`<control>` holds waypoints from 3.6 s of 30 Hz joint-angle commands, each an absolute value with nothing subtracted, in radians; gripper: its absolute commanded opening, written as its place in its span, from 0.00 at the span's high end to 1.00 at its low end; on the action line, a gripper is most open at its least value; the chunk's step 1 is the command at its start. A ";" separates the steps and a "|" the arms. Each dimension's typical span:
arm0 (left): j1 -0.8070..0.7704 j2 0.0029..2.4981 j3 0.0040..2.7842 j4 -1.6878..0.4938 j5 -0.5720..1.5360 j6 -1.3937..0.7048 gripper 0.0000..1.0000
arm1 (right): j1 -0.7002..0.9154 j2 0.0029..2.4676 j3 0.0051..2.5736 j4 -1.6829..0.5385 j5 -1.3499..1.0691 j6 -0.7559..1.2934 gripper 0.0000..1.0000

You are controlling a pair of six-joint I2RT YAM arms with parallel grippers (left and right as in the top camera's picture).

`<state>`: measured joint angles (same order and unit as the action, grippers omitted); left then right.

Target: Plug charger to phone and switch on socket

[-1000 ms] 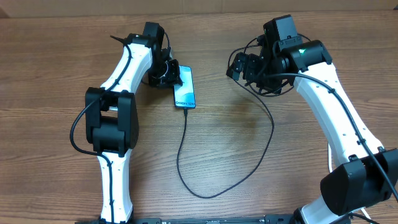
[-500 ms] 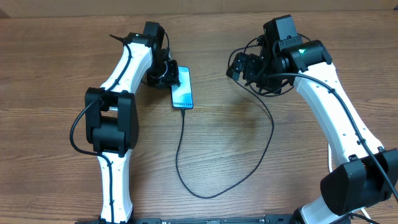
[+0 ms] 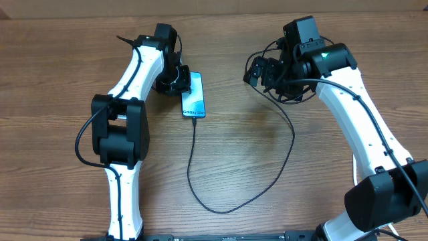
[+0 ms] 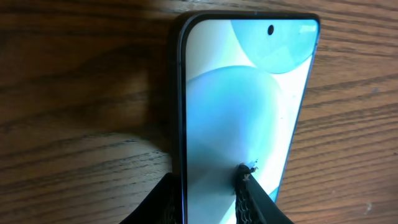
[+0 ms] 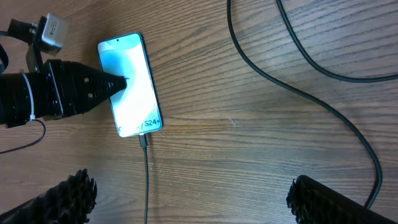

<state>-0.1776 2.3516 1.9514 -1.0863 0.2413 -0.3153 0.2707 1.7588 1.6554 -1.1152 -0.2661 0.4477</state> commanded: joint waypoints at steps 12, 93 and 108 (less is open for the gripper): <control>-0.184 2.351 1.952 -1.095 0.146 -0.310 0.76 | 0.274 1.728 1.648 -1.110 -0.274 0.442 0.00; -0.204 1.669 2.240 -1.689 0.118 -0.198 0.01 | -0.132 1.742 1.650 -0.881 0.347 0.415 0.00; -0.204 1.669 2.240 -1.686 0.119 -0.198 0.00 | -0.253 2.002 1.650 -0.888 0.042 0.340 0.00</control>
